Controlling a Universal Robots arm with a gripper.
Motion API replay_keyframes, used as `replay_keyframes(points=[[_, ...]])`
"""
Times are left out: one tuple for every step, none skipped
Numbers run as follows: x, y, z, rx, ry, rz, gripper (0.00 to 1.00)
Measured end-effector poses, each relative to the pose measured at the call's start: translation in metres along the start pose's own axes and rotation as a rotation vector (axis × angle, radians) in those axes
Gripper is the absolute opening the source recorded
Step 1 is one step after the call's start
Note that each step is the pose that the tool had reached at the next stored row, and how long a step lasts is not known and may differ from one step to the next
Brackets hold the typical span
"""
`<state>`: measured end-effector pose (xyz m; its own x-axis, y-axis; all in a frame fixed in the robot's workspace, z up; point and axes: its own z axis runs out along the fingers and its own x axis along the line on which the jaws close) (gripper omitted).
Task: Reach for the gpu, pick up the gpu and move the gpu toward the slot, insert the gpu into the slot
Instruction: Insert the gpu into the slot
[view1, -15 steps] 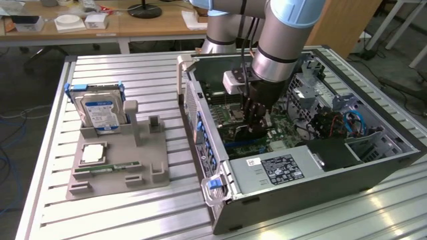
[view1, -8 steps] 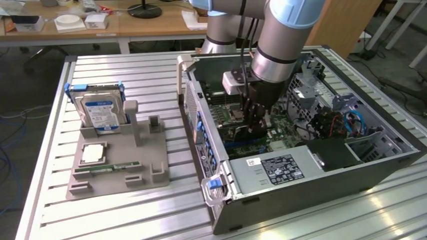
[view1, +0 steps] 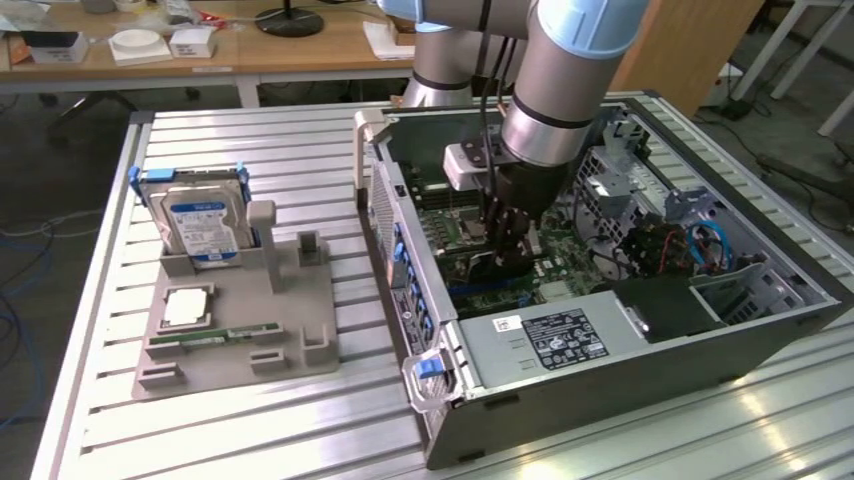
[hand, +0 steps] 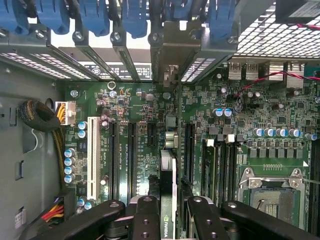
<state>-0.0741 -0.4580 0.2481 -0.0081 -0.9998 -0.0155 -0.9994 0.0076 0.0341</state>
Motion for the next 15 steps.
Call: replay_keyframes(points=[[0.0000,0.0000,0.0000,0.0000,0.0000,0.000,0.26],[0.0000,0.0000,0.0000,0.0000,0.0001,0.000,0.26],[0.0000,0.0000,0.0000,-0.0001,0.0000,0.000,0.26],[0.0000,0.0000,0.0000,0.0000,0.0001,0.000,0.26],[0.0000,0.0000,0.0000,0.0000,0.0001,0.000,0.26],[0.0000,0.0000,0.0000,0.0000,0.0000,0.000,0.26],[0.0000,0.0000,0.0000,-0.0001,0.0000,0.000,0.26],[0.0000,0.0000,0.0000,-0.0001,0.0001,0.000,0.26],[0.0000,0.0000,0.0000,0.0000,0.0001,0.000,0.26],[0.0000,0.0000,0.0000,0.0000,0.0001,0.000,0.26],[0.0000,0.0000,0.0000,0.0000,0.0000,0.000,0.26],[0.0000,0.0000,0.0000,0.0000,0.0000,0.000,0.26],[0.0000,0.0000,-0.0002,0.0000,0.0000,0.000,0.26],[0.0000,0.0000,-0.0007,0.0001,-0.0004,0.000,0.26],[0.0000,0.0000,-0.0013,0.0002,-0.0006,0.000,0.26]])
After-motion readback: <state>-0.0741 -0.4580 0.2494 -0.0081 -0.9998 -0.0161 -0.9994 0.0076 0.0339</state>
